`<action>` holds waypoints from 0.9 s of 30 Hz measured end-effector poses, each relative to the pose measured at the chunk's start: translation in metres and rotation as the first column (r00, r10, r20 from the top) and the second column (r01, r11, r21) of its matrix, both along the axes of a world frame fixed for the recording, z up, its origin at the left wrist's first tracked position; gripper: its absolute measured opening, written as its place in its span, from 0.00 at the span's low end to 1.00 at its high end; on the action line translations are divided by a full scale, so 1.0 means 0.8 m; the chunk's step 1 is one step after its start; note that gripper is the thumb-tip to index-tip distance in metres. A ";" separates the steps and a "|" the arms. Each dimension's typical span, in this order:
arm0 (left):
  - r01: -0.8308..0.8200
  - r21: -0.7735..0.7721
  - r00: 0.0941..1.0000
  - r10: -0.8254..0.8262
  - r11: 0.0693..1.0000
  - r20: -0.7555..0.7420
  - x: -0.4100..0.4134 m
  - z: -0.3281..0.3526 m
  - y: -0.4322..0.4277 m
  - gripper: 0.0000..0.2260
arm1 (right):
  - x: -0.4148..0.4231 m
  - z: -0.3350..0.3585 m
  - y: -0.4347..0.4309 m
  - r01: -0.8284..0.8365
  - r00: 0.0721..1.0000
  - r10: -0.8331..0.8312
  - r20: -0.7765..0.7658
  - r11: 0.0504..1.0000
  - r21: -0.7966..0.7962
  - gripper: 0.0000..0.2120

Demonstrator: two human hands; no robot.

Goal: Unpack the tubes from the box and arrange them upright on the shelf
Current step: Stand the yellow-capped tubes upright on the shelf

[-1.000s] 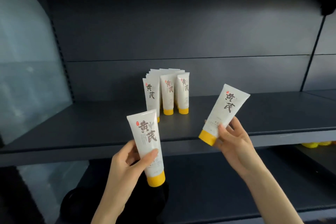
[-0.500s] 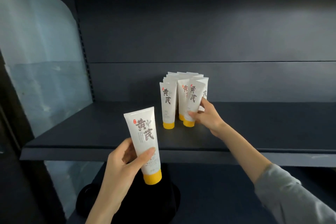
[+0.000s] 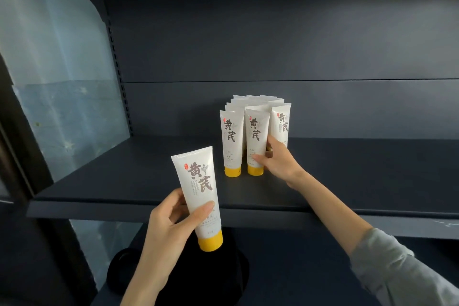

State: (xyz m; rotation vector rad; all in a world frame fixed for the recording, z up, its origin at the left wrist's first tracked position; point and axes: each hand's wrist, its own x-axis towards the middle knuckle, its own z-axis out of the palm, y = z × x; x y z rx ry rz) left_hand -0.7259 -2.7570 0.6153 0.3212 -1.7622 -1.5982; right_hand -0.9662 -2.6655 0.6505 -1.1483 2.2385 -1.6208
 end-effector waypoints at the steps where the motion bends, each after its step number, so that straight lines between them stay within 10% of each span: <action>1: -0.005 0.004 1.000 0.005 1.000 -0.006 -0.002 0.001 0.001 0.20 | 0.000 0.001 0.001 0.000 1.000 0.000 -0.013 1.000 0.010 0.23; 14: -0.048 -0.083 0.979 0.031 0.995 -0.202 -0.042 0.051 0.026 0.11 | 0.065 -0.001 0.074 0.045 0.993 -0.069 -0.097 0.971 -0.237 0.16; 19: 0.021 -0.108 0.972 -0.046 0.994 -0.230 -0.069 0.066 0.056 0.12 | 0.111 -0.021 0.086 -0.150 0.966 0.094 -0.240 0.963 -0.225 0.33; 27: 0.002 -0.121 0.986 -0.022 0.993 -0.168 -0.090 0.054 0.096 0.15 | 0.129 -0.032 0.090 -0.036 0.982 -0.058 -0.179 0.875 -0.483 0.30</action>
